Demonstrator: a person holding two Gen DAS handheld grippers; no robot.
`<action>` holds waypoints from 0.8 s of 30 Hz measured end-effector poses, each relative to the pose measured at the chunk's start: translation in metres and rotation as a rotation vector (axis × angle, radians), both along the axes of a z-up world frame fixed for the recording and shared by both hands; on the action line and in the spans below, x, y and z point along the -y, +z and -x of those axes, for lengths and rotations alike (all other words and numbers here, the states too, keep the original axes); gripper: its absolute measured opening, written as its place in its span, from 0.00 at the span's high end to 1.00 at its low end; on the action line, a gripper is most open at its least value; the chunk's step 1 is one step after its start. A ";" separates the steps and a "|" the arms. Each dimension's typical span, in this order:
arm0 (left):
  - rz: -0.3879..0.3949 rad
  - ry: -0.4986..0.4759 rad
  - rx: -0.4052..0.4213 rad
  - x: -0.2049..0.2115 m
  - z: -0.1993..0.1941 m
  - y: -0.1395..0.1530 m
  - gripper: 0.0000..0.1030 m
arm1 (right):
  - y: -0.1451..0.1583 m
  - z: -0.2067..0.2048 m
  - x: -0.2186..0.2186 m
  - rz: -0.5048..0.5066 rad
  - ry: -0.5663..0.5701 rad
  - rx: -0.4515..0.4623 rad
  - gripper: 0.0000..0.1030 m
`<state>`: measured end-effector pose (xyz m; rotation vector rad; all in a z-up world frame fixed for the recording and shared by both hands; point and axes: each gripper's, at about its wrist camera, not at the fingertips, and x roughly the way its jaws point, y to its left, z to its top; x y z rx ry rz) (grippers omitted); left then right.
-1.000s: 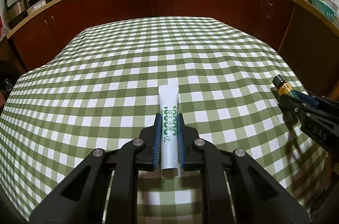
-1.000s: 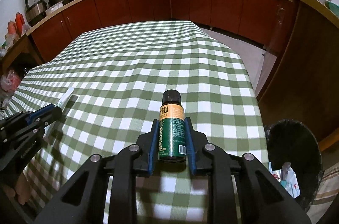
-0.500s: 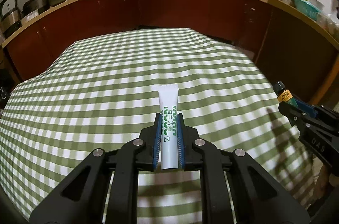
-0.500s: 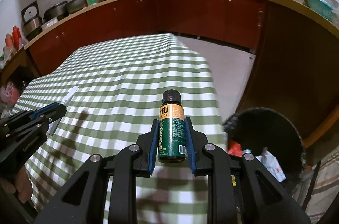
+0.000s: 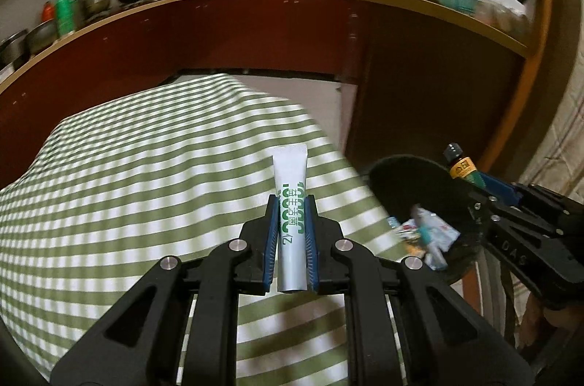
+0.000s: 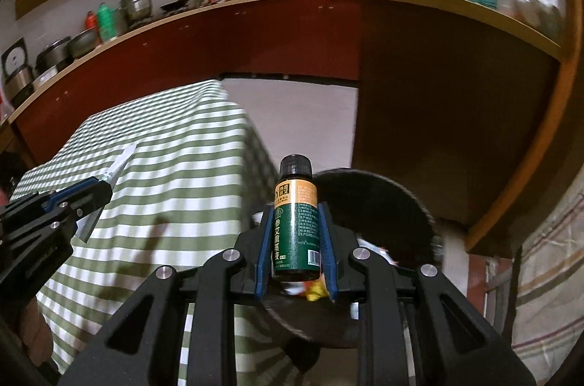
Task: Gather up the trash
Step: 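Carry the green bottle and white tube over the black bin, then open the right tool dropping the green bottle while the left tool drops the white tube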
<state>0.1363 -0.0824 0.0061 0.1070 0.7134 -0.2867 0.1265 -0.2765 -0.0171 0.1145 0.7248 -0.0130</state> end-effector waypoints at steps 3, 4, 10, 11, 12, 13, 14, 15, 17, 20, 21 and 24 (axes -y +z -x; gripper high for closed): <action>0.000 -0.038 0.001 0.020 -0.001 -0.004 0.87 | -0.004 0.003 0.015 0.003 -0.034 0.000 0.76; -0.002 -0.049 0.002 0.027 -0.002 -0.006 0.87 | -0.004 0.003 0.018 0.004 -0.043 0.000 0.76; -0.023 -0.100 0.000 0.067 -0.007 -0.018 0.87 | -0.013 0.003 0.038 0.012 -0.080 0.006 0.76; -0.025 -0.104 -0.001 0.070 -0.008 -0.020 0.87 | -0.015 0.004 0.041 0.011 -0.084 0.006 0.76; -0.027 -0.108 -0.002 0.075 -0.010 -0.021 0.87 | -0.017 0.002 0.043 0.009 -0.087 0.005 0.76; -0.030 -0.114 -0.003 0.080 -0.012 -0.023 0.87 | -0.019 0.001 0.045 0.008 -0.092 0.005 0.76; -0.033 -0.119 -0.002 0.084 -0.013 -0.025 0.86 | -0.020 0.001 0.048 0.009 -0.095 0.004 0.76; -0.038 -0.123 0.001 0.089 -0.015 -0.026 0.86 | -0.021 0.000 0.049 0.009 -0.097 0.002 0.76; -0.045 -0.128 0.003 0.097 -0.019 -0.030 0.85 | -0.024 -0.004 0.052 0.004 -0.106 0.004 0.76; -0.050 -0.130 -0.006 0.104 -0.026 -0.035 0.82 | -0.029 -0.007 0.058 -0.013 -0.122 -0.008 0.68; -0.050 -0.130 -0.006 0.105 -0.028 -0.035 0.82 | -0.029 -0.007 0.059 -0.014 -0.127 -0.009 0.61; -0.057 -0.130 -0.008 0.109 -0.031 -0.037 0.74 | -0.029 -0.005 0.061 -0.006 -0.143 -0.001 0.60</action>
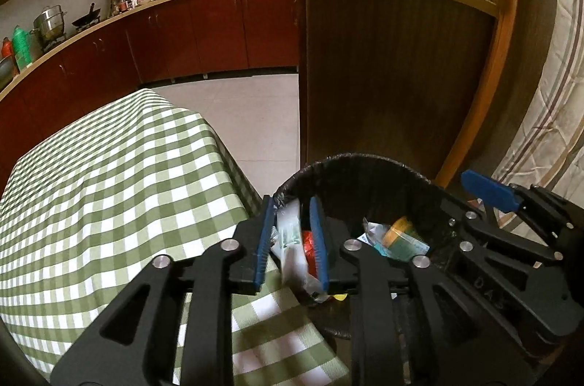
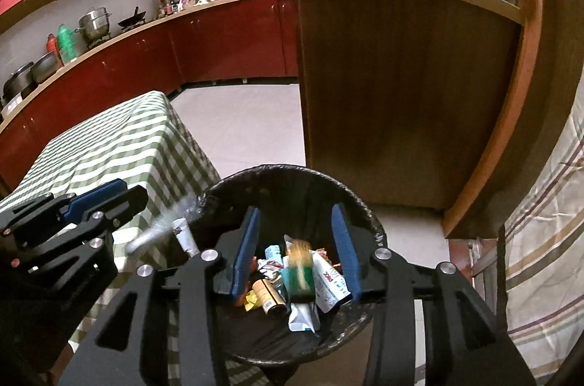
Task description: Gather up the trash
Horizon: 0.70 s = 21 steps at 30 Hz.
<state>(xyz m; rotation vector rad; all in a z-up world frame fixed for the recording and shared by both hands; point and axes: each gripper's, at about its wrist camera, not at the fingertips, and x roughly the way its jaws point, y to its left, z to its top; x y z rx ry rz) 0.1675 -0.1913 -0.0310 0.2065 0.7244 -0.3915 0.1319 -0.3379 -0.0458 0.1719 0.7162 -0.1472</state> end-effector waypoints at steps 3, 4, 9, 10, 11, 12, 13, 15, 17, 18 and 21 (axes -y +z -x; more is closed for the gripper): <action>0.008 0.009 0.000 0.000 0.000 0.000 0.63 | 0.001 0.000 0.002 0.003 -0.006 0.002 0.60; 0.008 0.012 0.001 -0.001 0.001 0.000 0.63 | 0.002 0.001 0.002 0.003 -0.010 0.004 0.60; 0.014 0.021 0.002 -0.010 0.002 0.002 0.60 | 0.004 0.002 0.002 0.010 -0.016 0.009 0.60; 0.015 0.023 0.004 -0.010 0.002 0.003 0.58 | 0.004 0.003 0.002 0.011 -0.016 0.010 0.60; 0.017 0.024 0.007 -0.011 0.003 0.004 0.57 | 0.005 0.003 0.001 0.013 -0.016 0.011 0.59; 0.018 0.026 0.009 -0.012 0.005 0.005 0.56 | 0.006 0.003 0.000 0.015 -0.017 0.013 0.58; 0.020 0.028 0.011 -0.014 0.006 0.007 0.55 | 0.007 0.005 -0.001 0.019 -0.019 0.016 0.56; 0.023 0.036 0.015 -0.019 0.012 0.009 0.52 | 0.011 0.010 -0.003 0.024 -0.021 0.024 0.55; 0.030 0.044 0.016 -0.025 0.017 0.011 0.51 | 0.015 0.014 -0.006 0.030 -0.020 0.031 0.53; 0.033 0.050 0.015 -0.028 0.019 0.013 0.50 | 0.017 0.017 -0.008 0.034 -0.020 0.035 0.52; 0.041 0.062 0.022 -0.039 0.029 0.018 0.48 | 0.024 0.025 -0.014 0.048 -0.020 0.048 0.49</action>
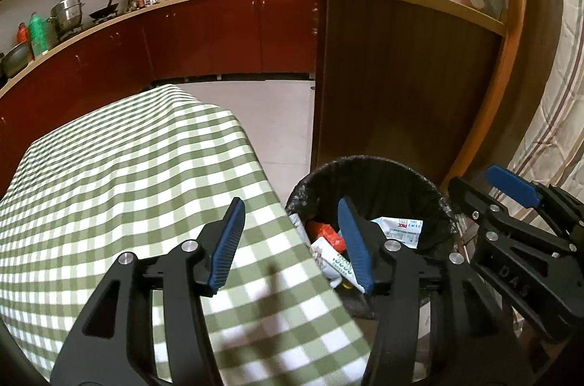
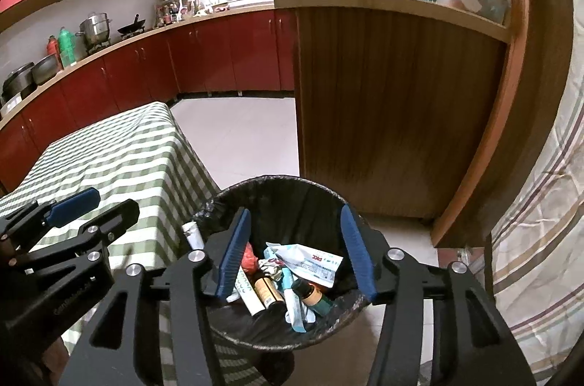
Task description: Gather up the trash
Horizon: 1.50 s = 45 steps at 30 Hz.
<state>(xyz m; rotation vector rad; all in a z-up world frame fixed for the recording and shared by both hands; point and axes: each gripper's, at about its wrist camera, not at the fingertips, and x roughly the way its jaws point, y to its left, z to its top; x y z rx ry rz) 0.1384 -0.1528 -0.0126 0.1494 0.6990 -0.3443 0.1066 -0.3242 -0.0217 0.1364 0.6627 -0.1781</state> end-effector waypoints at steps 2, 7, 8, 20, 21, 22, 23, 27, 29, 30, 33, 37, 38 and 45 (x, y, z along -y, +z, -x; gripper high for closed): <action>0.002 0.008 0.011 -0.006 0.008 0.004 0.43 | 0.006 0.007 -0.004 0.009 -0.004 0.011 0.48; 0.015 0.031 0.020 -0.025 0.027 0.013 0.39 | 0.016 0.024 -0.013 0.024 -0.006 0.036 0.41; 0.020 0.037 0.020 -0.030 0.032 0.015 0.39 | 0.018 0.028 -0.015 0.029 -0.004 0.039 0.41; 0.018 0.092 0.072 -0.074 0.079 0.030 0.27 | 0.033 0.066 -0.043 0.062 0.019 0.073 0.33; 0.020 0.095 0.076 -0.077 0.083 0.031 0.27 | 0.034 0.069 -0.046 0.066 0.022 0.075 0.33; 0.019 0.099 0.081 -0.080 0.087 0.033 0.26 | 0.036 0.071 -0.047 0.067 0.024 0.077 0.32; 0.018 0.101 0.085 -0.082 0.089 0.034 0.25 | 0.037 0.073 -0.049 0.068 0.026 0.081 0.32; 0.021 0.110 0.104 -0.090 0.099 0.038 0.23 | 0.041 0.080 -0.056 0.078 0.030 0.093 0.32; 0.024 0.113 0.106 -0.093 0.101 0.039 0.23 | 0.043 0.083 -0.058 0.082 0.033 0.099 0.31; 0.026 0.113 0.106 -0.094 0.103 0.039 0.23 | 0.043 0.084 -0.060 0.084 0.034 0.100 0.31; 0.029 0.114 0.109 -0.096 0.106 0.039 0.23 | 0.044 0.086 -0.062 0.089 0.037 0.102 0.31; 0.031 0.116 0.113 -0.097 0.109 0.040 0.23 | 0.044 0.088 -0.064 0.092 0.040 0.108 0.31; 0.030 0.115 0.114 -0.097 0.110 0.040 0.23 | 0.045 0.088 -0.065 0.093 0.040 0.109 0.31; 0.032 0.121 0.110 -0.098 0.110 0.041 0.23 | 0.044 0.089 -0.065 0.095 0.038 0.111 0.30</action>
